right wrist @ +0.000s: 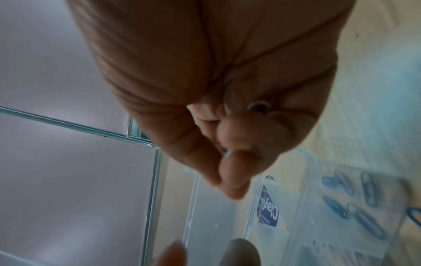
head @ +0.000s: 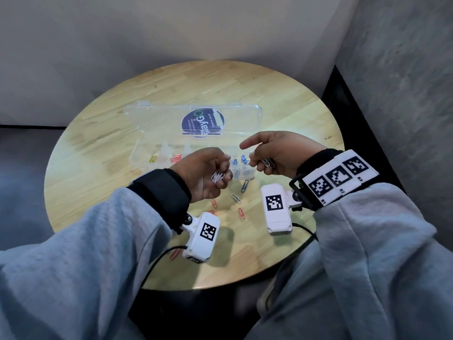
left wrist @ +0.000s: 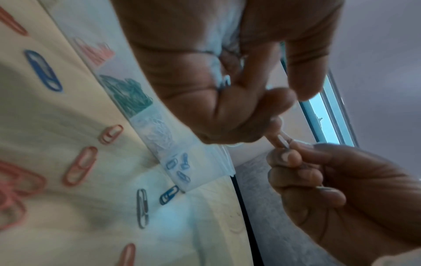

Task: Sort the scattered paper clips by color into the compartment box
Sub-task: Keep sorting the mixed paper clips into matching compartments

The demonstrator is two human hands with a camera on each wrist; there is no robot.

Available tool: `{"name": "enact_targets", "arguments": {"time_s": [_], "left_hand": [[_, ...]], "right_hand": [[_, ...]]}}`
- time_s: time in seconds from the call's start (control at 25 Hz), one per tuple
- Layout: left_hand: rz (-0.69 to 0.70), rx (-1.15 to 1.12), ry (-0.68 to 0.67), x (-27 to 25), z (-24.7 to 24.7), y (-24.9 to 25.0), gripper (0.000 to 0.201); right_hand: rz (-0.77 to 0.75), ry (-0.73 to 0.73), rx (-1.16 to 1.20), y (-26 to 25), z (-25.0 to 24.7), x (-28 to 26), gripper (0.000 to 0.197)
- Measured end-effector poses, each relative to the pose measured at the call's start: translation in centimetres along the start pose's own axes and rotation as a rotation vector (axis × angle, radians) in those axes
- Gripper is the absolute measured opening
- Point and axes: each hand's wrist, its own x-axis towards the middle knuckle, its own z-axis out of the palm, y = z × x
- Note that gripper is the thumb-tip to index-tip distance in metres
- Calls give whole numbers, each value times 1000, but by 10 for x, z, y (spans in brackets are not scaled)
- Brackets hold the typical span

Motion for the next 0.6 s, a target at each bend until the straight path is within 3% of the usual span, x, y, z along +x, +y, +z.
{"name": "enact_targets", "arguments": {"time_s": [0.12, 0.32, 0.6], "left_hand": [[-59, 179, 99, 12, 9, -4, 41], [66, 1198, 267, 25, 15, -15, 12], [113, 1540, 278, 37, 22, -25, 10]], "right_hand": [[32, 25, 80, 0, -3, -3, 24], [43, 12, 279, 1, -5, -4, 20], [56, -15, 568, 4, 5, 1, 20]]}}
